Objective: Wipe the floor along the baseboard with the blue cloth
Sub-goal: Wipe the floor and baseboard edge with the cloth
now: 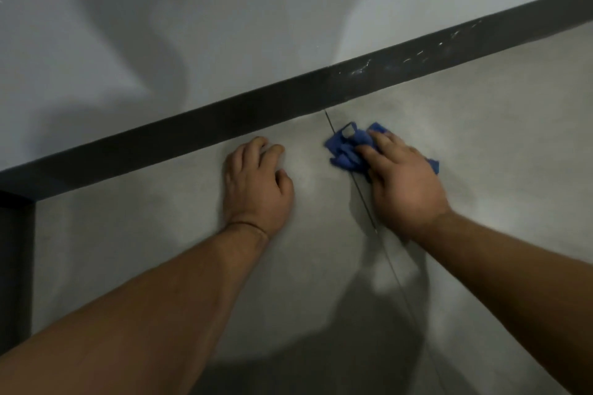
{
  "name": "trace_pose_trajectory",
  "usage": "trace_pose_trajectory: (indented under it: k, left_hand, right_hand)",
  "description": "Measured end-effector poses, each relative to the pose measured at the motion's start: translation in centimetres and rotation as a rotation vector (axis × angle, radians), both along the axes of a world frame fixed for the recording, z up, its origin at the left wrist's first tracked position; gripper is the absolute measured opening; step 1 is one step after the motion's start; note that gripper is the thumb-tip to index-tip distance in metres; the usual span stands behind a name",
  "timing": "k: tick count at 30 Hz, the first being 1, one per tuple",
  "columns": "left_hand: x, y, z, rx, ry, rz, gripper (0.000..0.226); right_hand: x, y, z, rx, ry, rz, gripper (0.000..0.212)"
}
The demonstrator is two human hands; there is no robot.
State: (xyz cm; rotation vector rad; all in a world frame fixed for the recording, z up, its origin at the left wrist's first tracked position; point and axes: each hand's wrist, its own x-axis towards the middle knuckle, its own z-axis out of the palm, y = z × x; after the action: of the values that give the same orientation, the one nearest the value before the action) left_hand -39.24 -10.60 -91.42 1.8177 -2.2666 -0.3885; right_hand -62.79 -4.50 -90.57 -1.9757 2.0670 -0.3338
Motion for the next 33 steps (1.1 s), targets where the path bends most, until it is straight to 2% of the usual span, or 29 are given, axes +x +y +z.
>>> trace_pose_trajectory:
  k: [3, 5, 7, 9, 11, 14, 19, 22, 28, 33]
  left_hand:
    - [-2.0, -0.9, 0.2, -0.010, 0.061, -0.048, 0.047]
    - [-3.7, -1.4, 0.1, 0.010, 0.098, -0.058, 0.047]
    - [-4.5, -1.5, -0.1, 0.004, 0.034, -0.053, 0.050]
    - [-4.7, -1.4, -0.3, -0.020, -0.038, -0.062, 0.053]
    - [-4.8, -1.4, -0.4, -0.025, -0.065, -0.067, 0.053]
    - [-5.0, -1.4, -0.4, -0.013, -0.078, -0.059, 0.054]
    - [-5.0, -1.5, -0.5, -0.036, -0.097, -0.083, 0.055]
    - [-5.1, -1.6, -0.6, -0.032, -0.103, -0.082, 0.055]
    - [-5.2, -1.5, -0.4, -0.032, -0.099, -0.081, 0.057]
    - [-5.1, -1.5, -0.4, -0.036, -0.108, -0.081, 0.056]
  right_hand:
    - [1.6, 0.8, 0.2, -0.098, -0.074, 0.057, 0.034]
    - [1.9, -1.0, 0.8, -0.083, -0.101, 0.042, 0.032]
    - [2.0, -3.5, 1.6, -0.082, -0.164, -0.043, 0.031]
    - [2.2, -5.9, 2.7, -0.175, -0.197, -0.100, 0.028]
    - [3.1, -7.7, 3.5, -0.269, -0.183, -0.070, 0.030]
    - [4.0, -9.4, 3.5, -0.303, -0.222, -0.081, 0.032]
    - [1.9, -10.6, 2.5, -0.340, -0.399, -0.322, 0.029]
    - [0.0, -10.9, 1.9, -0.357, -0.422, -0.456, 0.025]
    - [-3.4, -11.7, 1.3, -0.406, -0.584, -0.730, 0.018]
    - [-6.3, -11.8, 0.9, -0.361, -0.707, -0.890, 0.026]
